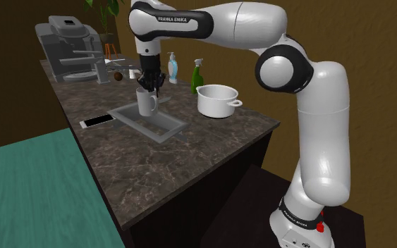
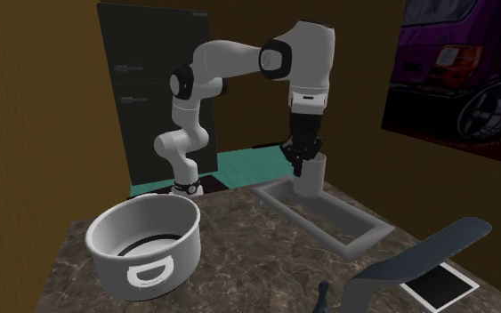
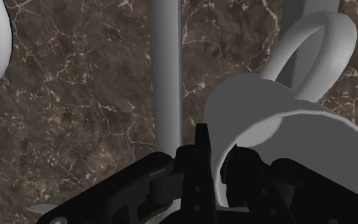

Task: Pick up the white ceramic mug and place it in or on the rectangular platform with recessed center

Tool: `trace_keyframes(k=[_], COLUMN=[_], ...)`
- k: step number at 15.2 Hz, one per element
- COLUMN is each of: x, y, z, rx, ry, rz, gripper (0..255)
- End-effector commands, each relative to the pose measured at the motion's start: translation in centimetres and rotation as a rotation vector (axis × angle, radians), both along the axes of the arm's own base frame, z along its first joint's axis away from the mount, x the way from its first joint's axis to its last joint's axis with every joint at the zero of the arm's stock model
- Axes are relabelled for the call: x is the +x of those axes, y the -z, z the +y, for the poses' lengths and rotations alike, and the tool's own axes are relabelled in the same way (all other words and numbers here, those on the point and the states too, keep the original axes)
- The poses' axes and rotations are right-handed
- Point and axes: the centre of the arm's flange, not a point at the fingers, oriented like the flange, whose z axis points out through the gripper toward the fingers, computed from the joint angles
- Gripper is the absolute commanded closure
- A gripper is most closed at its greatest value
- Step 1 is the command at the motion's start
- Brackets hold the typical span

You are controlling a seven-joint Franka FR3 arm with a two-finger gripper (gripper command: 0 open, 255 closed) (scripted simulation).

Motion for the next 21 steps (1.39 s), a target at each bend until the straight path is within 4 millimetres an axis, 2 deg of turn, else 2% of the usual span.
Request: trace_keyframes(k=[1,3,11,12,17,21], x=[-0.1,-0.1,-0.1,-0.1,-0.1,0.1], y=[1.0,2.1,2.1,2.1,2.1,-2.9], z=[0.0,0.0,0.0,0.0,0.0,0.0], rx=[0.0,0.0,0.0,0.0,0.0,0.0], ry=[0.0,0.0,0.0,0.0,0.0,0.0], rz=[-0.001,-0.001,-0.001,-0.001,-0.001,-0.001], gripper=[255,255,255,0,0,0])
